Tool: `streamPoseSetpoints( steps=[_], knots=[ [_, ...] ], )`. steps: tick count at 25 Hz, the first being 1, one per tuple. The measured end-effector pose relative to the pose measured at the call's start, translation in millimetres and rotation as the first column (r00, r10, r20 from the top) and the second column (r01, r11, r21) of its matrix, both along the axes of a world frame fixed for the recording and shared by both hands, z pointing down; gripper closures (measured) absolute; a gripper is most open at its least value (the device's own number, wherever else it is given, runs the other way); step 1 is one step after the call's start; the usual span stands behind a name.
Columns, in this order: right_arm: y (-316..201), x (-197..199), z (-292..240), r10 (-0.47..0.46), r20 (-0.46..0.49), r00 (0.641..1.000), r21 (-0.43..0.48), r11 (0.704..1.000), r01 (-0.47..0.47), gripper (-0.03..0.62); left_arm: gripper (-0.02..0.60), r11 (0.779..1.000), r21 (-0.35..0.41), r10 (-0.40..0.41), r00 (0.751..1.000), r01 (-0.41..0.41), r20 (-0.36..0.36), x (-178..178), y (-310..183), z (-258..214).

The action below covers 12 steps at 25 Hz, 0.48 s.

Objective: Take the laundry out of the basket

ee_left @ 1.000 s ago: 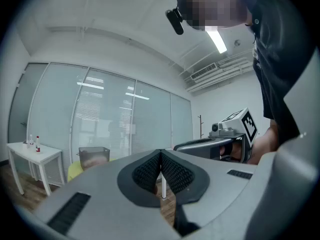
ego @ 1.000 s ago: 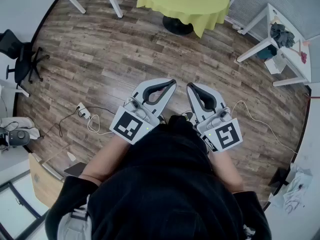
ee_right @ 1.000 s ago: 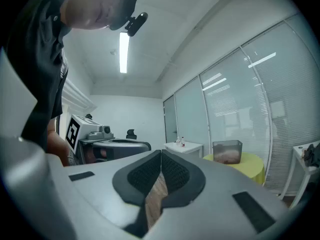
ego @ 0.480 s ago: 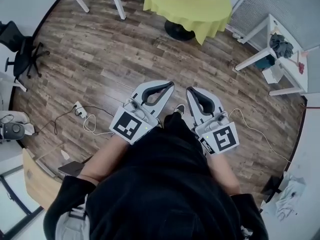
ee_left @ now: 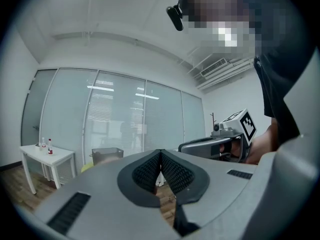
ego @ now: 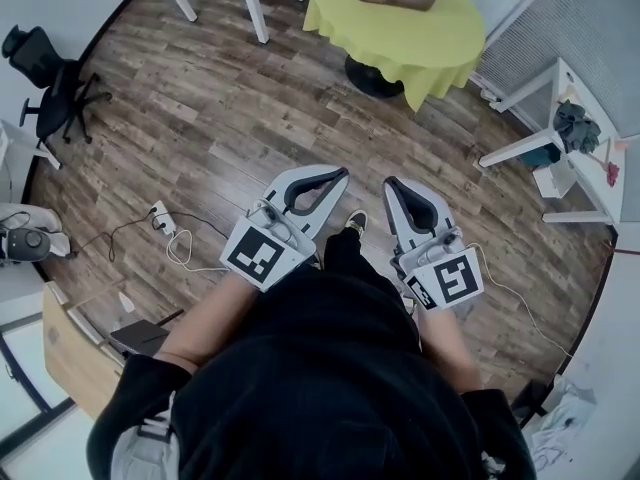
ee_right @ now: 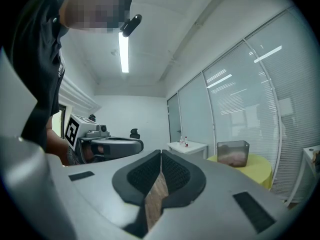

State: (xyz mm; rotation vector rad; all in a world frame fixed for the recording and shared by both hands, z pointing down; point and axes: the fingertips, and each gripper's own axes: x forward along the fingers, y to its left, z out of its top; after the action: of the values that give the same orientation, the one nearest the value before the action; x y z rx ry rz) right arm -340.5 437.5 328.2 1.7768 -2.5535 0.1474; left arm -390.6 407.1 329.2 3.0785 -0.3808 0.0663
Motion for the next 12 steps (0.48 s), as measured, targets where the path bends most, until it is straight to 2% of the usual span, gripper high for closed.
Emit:
streamPoseSetpoints(
  steps=[12],
  knots=[
    [-74, 70, -1, -0.061, 0.015, 0.998, 0.003, 0.998, 0.061, 0.569, 0.571, 0.999, -0.003, -0.042, 0.999, 0.042, 0.023, 71, -68, -2]
  ],
)
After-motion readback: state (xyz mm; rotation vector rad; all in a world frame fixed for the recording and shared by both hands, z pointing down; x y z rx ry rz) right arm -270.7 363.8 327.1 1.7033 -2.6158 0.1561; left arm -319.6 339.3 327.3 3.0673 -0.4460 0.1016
